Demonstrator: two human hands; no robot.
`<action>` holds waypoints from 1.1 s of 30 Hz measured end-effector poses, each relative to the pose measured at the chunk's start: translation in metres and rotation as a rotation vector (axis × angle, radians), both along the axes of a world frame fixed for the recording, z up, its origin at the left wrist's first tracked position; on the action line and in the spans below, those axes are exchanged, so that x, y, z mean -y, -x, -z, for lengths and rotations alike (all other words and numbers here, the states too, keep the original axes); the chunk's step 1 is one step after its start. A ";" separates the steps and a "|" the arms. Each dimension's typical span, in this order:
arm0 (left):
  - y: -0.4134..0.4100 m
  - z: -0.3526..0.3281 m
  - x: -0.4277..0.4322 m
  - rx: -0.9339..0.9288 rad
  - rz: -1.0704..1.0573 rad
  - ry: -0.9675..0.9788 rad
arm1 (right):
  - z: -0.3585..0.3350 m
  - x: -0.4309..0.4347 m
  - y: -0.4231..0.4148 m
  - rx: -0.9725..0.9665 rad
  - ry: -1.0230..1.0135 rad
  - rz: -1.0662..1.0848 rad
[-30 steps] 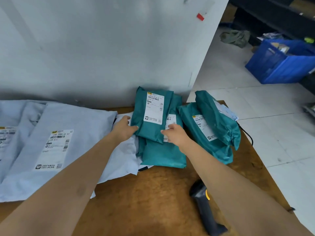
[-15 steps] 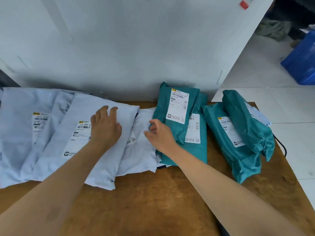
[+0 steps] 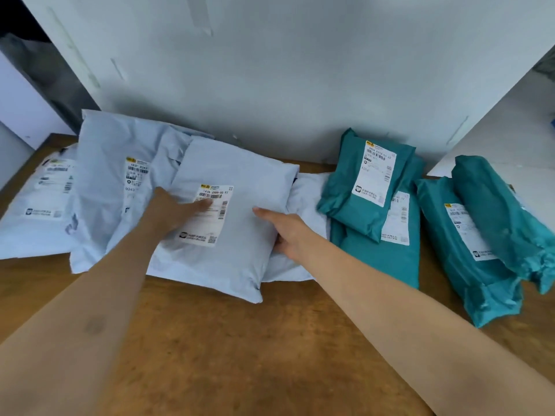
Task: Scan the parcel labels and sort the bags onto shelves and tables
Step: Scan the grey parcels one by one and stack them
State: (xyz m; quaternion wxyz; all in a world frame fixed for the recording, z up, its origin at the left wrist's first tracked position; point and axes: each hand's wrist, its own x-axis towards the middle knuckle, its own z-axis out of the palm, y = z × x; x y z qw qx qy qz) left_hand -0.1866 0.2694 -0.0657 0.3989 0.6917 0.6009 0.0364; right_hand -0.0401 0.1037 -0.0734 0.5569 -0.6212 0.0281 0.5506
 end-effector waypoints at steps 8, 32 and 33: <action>0.048 -0.016 0.079 0.283 -0.046 0.183 | -0.016 0.080 0.025 0.181 0.024 0.086; 0.124 0.058 0.245 0.337 -0.040 0.283 | 0.033 0.317 0.029 0.757 1.032 -0.068; 0.125 0.058 0.249 0.331 -0.033 0.252 | 0.034 0.319 0.027 0.727 1.005 -0.079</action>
